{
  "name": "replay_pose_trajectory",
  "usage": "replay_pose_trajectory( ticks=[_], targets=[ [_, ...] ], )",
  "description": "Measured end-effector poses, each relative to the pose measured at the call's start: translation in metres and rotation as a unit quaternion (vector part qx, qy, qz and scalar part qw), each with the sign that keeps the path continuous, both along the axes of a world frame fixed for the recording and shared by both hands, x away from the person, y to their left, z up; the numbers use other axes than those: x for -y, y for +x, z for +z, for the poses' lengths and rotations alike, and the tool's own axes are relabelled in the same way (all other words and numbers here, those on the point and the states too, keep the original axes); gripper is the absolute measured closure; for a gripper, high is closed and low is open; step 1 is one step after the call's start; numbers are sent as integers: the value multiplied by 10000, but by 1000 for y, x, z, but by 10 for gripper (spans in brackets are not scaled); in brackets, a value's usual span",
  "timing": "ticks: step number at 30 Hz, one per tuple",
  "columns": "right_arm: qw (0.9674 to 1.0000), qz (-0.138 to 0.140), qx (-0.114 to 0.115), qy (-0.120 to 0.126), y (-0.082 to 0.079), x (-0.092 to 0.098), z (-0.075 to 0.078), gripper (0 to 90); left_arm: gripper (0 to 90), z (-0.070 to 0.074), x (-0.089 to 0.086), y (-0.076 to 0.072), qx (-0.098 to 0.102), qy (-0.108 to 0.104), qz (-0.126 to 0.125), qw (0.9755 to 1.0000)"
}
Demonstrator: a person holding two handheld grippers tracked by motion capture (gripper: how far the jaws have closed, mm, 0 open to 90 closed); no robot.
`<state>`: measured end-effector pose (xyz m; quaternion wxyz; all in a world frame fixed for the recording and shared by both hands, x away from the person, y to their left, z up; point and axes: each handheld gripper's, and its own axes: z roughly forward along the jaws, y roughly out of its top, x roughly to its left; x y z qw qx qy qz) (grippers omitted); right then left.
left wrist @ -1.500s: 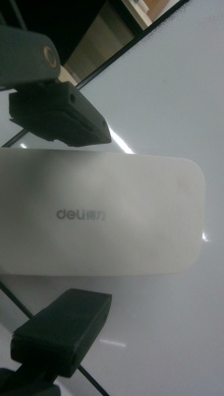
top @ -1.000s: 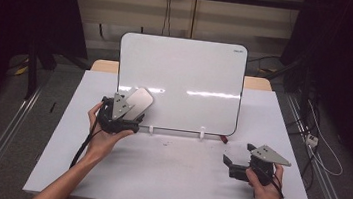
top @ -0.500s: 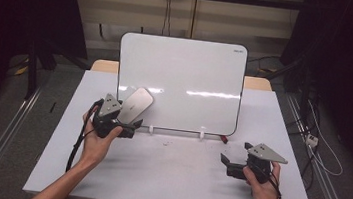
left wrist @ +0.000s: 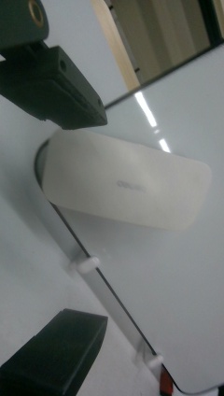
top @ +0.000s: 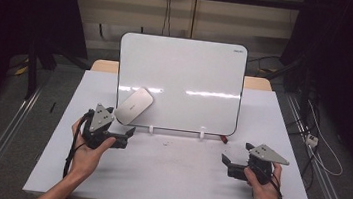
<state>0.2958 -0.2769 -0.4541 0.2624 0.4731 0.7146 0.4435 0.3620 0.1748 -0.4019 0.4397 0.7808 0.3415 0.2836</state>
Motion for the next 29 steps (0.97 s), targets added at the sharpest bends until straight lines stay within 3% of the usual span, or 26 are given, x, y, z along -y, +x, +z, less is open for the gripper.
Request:
replay_pose_trajectory(
  ticks=[3,11,14,18,19,24,29],
  targets=[
    [10000,20,10,14,0,0,0,42,64,-1,-8,-5,-25,-118,100,9999],
    [10000,16,1,21,-2,1,0,42,58,-5,-26,-22,-67,-4,114,9999],
    [10000,12,0,13,-1,1,0,42,57,-10,-32,-25,-105,22,231,9997],
    [10000,7,-7,-12,-1,1,-1,42,56,-22,-38,-30,-186,-136,327,9992],
    [10000,7,-8,-20,-1,1,-1,42,56,-24,-40,-31,-192,-92,325,9992],
    [10000,-1,-13,-34,-2,1,0,42,54,-26,-49,-38,-9,-264,426,9987],
    [10000,-14,-11,-32,-3,1,0,41,52,-29,-49,-38,-161,-326,463,9983]
  ],
)
